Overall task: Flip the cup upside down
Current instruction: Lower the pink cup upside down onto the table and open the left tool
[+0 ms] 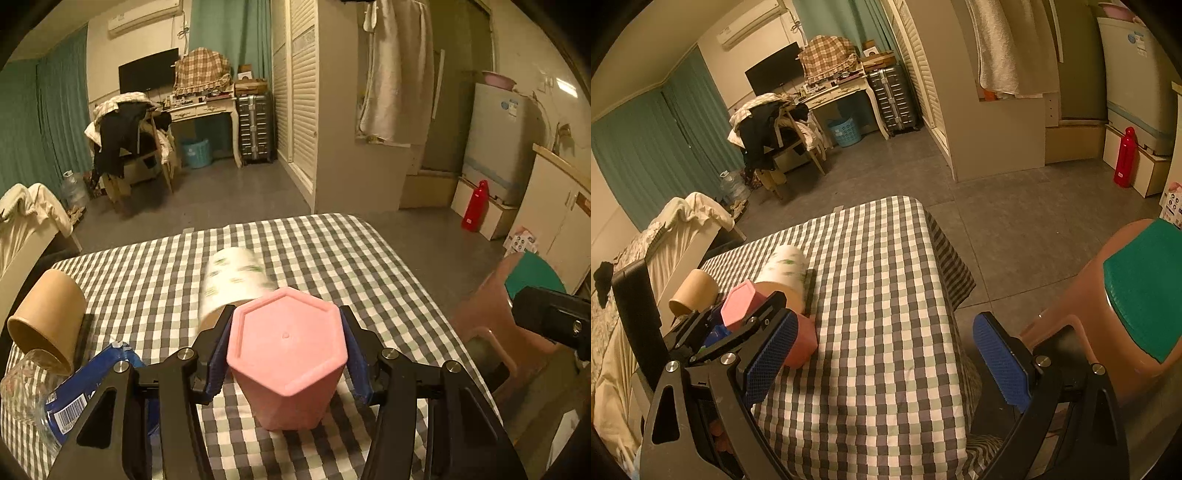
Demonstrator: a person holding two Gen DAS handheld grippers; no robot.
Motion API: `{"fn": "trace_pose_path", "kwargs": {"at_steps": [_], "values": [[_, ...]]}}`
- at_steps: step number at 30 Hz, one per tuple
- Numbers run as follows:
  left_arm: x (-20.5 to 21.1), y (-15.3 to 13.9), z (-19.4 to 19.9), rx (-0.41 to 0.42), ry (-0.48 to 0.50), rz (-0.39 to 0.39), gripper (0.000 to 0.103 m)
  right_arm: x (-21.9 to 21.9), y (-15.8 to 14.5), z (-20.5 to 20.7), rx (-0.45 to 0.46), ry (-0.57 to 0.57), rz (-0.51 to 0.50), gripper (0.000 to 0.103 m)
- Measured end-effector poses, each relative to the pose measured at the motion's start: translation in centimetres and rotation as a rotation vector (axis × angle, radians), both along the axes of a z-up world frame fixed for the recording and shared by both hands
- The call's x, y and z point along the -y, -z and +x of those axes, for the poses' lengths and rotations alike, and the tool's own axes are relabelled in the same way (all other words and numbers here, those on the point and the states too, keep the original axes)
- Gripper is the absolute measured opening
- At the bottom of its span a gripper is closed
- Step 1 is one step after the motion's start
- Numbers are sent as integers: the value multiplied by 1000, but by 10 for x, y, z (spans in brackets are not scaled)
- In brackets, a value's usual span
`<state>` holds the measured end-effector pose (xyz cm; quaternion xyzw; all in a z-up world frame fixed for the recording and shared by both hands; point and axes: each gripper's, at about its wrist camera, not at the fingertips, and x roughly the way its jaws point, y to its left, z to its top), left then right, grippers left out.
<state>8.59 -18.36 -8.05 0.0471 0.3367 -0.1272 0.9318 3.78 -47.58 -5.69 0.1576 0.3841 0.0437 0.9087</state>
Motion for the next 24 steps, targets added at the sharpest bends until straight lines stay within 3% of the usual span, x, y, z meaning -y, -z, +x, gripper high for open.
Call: {"fn": "trace_pose_path", "kwargs": {"at_steps": [3,4,10,16,24], "values": [[-2,-8,-6,34,-6,-7,86,1,-1,-1,7,2,2,96],[-3,-11,-8,49,-11,-10,89,0,-2,-2,15,2,2,96],[-11,-45,-22,122,-12,-14,89,-2,-20,-18,111,-10,-16,96],[-41,-85,-55,223,-47,-33,90,-18,-50,-39,226,-12,-108,96],[-97,-100,-87,258,-135,-69,90,-62,-75,-64,340,-83,-194,96]]}}
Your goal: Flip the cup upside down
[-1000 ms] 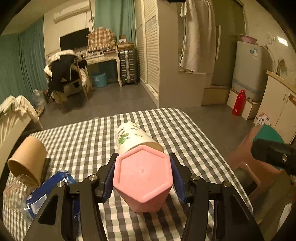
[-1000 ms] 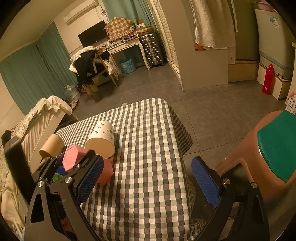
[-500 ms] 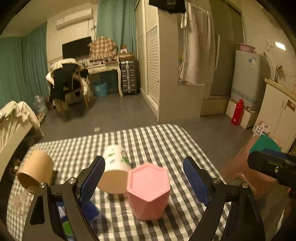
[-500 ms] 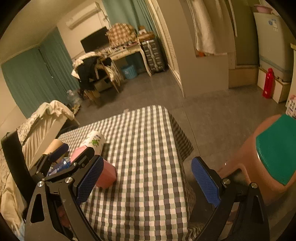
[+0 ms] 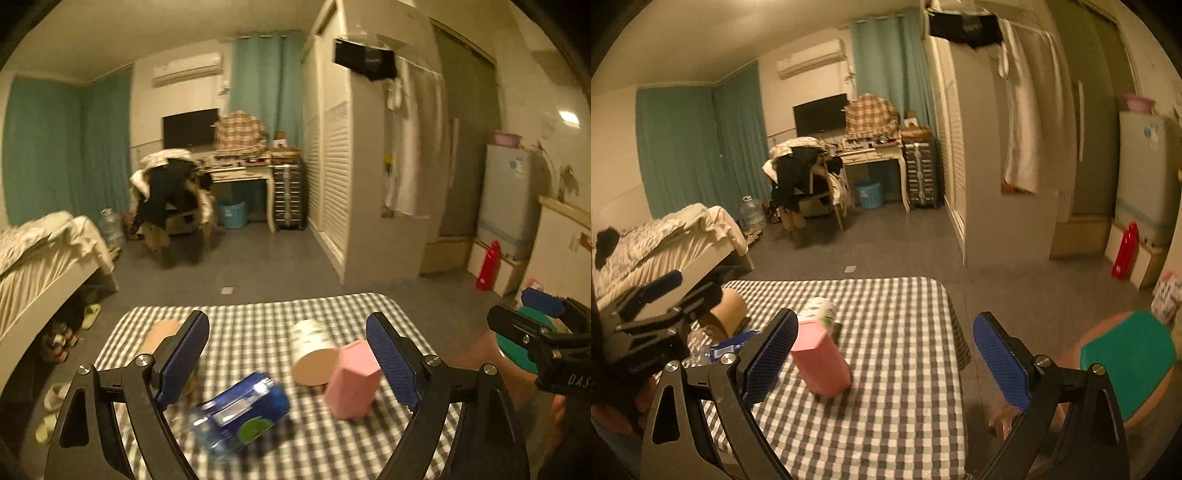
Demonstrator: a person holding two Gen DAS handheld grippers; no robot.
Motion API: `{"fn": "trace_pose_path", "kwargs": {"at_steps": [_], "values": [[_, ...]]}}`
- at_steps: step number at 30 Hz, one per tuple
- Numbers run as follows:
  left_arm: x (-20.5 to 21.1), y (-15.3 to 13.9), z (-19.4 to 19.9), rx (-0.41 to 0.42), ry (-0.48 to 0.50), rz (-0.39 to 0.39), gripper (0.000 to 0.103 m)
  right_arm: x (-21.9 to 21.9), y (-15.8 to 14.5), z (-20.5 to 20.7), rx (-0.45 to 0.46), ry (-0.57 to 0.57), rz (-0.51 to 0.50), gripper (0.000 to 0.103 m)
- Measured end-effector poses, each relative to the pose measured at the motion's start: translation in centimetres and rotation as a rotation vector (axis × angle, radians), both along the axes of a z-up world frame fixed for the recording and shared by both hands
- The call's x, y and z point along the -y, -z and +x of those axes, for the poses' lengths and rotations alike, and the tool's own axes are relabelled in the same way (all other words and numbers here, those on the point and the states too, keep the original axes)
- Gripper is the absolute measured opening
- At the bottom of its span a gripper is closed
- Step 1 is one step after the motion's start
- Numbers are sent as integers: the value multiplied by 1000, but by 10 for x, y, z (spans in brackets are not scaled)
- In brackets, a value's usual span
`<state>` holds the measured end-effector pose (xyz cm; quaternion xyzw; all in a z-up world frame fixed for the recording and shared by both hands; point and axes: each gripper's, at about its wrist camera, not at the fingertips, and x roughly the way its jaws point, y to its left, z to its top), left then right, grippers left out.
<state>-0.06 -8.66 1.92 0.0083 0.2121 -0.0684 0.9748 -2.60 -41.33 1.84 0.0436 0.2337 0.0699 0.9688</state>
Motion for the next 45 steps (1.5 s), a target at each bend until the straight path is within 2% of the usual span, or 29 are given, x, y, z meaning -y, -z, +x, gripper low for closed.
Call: {"fn": "trace_pose_path", "kwargs": {"at_steps": [6,10,11,19,25,45], "values": [[-38,15,-4,-33,-66,-69,90,-41,7,-4,3,-87,-49,96],[-46,15,-8,-15,-92,-53,102,-58,11,-3,11,-86,-91,97],[-47,16,-10,-10,-98,-46,102,-60,11,-3,15,-80,-95,101],[-51,22,-6,-45,-137,-60,103,-61,14,0,18,-57,-111,103],[-54,22,-8,-47,-147,-58,103,-58,13,2,16,-31,-107,103],[-60,19,-10,-46,-165,-62,103,-65,18,3,4,-42,-117,103]]}}
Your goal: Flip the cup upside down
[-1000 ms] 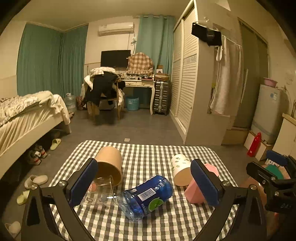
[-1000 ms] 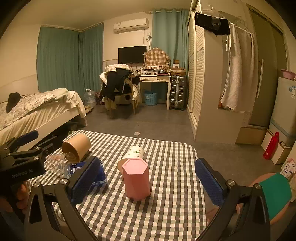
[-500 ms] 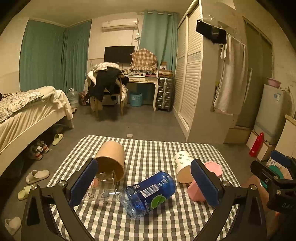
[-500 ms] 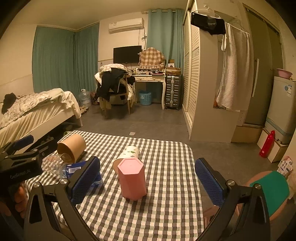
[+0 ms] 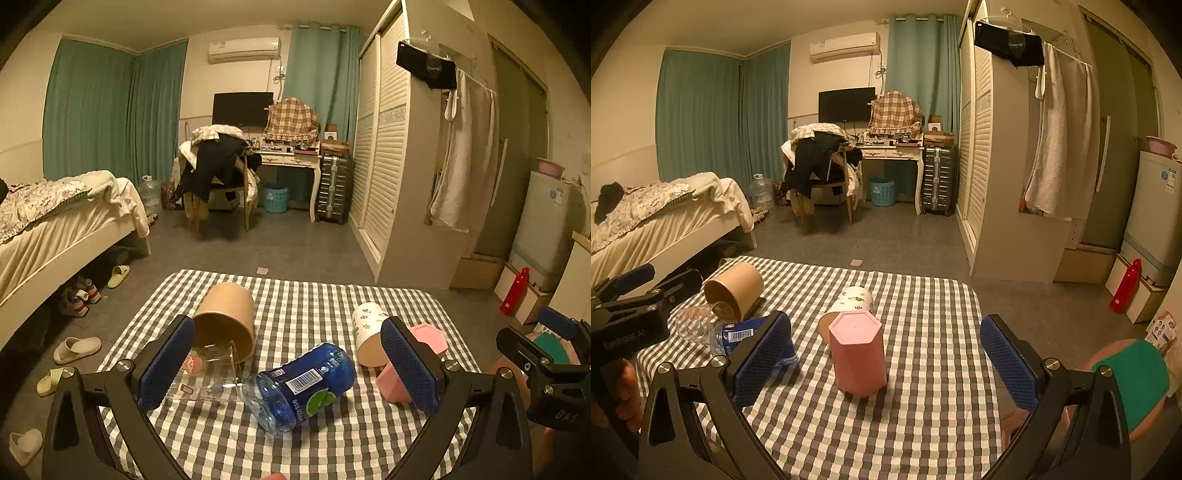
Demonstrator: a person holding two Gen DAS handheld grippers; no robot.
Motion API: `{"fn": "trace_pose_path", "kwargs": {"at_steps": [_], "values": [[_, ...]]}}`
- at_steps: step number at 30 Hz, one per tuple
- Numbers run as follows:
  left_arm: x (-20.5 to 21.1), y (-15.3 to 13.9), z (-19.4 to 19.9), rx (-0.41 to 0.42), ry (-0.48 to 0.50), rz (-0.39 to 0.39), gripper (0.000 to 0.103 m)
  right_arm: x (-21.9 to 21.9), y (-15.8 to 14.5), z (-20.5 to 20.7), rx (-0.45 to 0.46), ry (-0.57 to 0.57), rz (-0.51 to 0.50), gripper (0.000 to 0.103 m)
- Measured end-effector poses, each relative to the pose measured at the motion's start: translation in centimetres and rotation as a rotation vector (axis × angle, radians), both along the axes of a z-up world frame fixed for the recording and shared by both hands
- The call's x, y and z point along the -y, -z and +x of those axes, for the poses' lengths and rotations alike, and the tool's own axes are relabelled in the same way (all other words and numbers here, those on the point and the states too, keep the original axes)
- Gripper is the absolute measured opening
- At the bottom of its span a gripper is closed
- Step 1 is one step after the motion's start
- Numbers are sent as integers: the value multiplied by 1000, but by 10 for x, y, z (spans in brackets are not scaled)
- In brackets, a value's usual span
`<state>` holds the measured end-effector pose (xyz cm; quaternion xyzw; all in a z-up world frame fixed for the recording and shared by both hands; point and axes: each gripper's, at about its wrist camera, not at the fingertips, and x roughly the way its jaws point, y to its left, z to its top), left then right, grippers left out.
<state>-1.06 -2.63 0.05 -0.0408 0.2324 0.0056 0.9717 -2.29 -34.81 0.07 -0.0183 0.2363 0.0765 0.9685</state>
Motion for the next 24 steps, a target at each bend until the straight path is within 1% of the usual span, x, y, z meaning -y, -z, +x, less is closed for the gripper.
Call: {"fn": "trace_pose_path", "kwargs": {"at_steps": [24], "values": [[1,-1,-1,0,-2,8,103,1,1,1,-8,10,-1,103]]}}
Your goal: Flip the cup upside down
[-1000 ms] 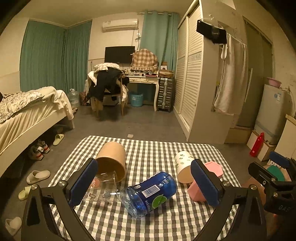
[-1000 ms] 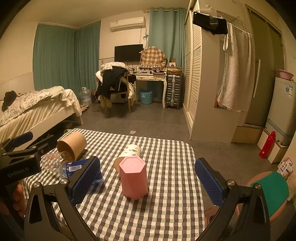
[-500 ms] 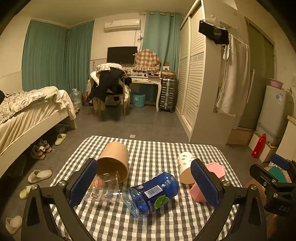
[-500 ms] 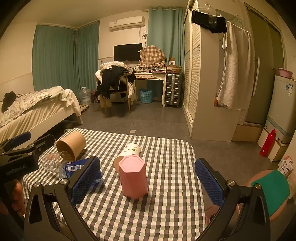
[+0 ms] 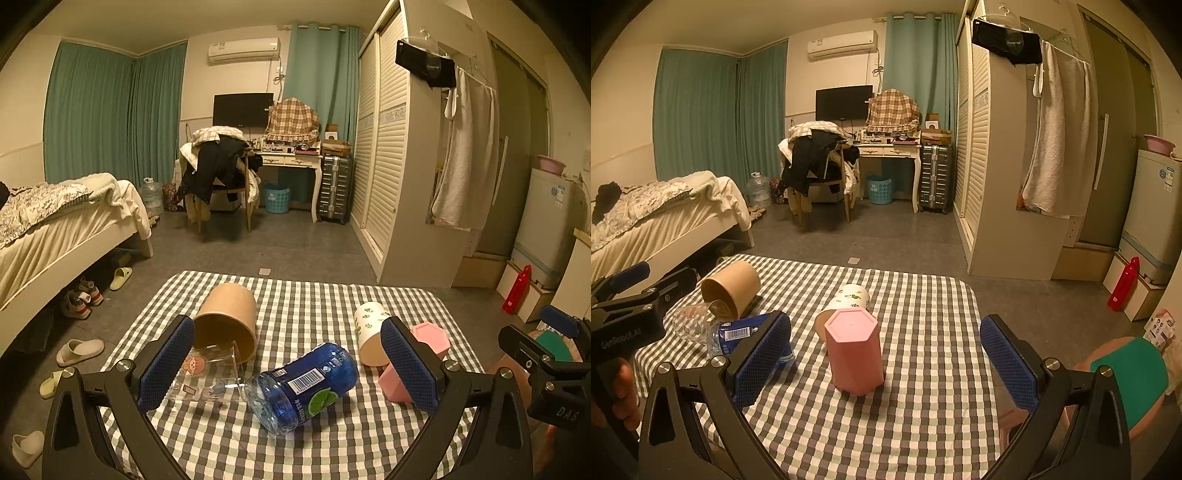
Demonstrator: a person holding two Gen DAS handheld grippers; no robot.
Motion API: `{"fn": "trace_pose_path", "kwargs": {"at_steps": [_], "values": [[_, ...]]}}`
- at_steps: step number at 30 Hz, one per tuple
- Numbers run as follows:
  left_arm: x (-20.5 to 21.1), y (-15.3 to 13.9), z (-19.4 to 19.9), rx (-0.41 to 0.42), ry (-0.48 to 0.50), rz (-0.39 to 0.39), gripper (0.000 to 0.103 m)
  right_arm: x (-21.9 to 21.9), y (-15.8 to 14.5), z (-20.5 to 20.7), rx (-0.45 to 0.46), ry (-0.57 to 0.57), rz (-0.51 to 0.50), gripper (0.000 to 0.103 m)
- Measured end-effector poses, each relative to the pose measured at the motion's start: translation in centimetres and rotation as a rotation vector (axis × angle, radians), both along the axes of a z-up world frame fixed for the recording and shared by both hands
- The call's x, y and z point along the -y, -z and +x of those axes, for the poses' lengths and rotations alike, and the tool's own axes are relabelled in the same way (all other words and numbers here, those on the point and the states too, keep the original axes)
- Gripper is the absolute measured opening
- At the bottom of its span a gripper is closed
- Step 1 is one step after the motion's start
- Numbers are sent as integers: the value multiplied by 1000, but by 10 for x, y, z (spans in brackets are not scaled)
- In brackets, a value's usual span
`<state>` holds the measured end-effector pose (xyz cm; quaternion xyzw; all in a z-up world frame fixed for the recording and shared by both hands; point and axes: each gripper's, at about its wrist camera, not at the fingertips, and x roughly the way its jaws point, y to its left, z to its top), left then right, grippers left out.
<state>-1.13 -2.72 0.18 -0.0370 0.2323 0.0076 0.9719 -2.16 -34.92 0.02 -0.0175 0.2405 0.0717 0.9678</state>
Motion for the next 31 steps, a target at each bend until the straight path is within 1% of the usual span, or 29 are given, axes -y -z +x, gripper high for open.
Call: {"fn": "trace_pose_path", "kwargs": {"at_steps": [25,31], "values": [[0,0,1,-1,0,2,103,-6,5,1,-17,1,-3,103],[0,-1,0,19,1,17,103,-8,5,3,-22,-1,-5,103]]}}
